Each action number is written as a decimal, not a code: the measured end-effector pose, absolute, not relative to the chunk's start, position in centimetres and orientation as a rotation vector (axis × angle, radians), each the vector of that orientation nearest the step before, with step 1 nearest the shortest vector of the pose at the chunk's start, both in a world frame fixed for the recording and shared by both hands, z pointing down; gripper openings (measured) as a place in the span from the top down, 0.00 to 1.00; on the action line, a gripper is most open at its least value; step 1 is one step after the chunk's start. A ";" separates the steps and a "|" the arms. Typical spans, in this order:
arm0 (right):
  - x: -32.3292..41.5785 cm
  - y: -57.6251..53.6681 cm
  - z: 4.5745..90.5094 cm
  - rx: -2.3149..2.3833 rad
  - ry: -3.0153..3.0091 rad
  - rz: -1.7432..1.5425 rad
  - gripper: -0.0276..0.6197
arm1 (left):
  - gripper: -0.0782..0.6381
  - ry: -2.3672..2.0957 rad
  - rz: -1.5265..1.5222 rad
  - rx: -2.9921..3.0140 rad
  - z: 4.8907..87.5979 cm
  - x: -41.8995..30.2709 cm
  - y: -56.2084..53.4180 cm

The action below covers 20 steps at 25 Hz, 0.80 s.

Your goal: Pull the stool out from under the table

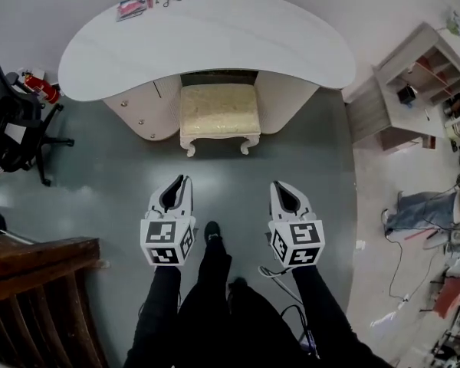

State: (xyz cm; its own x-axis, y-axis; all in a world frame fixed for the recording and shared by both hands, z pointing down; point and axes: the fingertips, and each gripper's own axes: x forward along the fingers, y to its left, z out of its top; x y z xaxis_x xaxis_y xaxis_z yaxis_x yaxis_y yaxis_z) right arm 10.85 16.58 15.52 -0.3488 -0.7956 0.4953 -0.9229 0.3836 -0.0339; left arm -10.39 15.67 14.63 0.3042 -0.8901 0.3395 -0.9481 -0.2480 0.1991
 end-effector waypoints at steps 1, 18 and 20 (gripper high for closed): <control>10.6 15.6 16.2 1.498 -2.231 0.444 0.95 | 0.83 -1.638 0.229 2.212 15.3 -10.7 14.8; 9.8 5.7 30.7 1.450 -2.059 0.570 0.65 | 0.77 -1.600 0.330 2.085 29.0 -13.6 5.7; 10.4 4.5 33.5 1.433 -2.034 0.570 0.64 | 0.74 -1.606 0.340 2.070 31.6 -13.7 4.3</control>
State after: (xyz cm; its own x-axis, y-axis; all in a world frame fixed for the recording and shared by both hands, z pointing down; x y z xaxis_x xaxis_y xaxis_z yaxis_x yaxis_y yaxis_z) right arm 10.42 4.51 33.47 -0.2541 -0.6949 0.6727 -0.9433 0.3316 -0.0138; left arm -13.68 4.27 31.61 0.2750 -0.8325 0.4810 -0.9560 -0.1838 0.2285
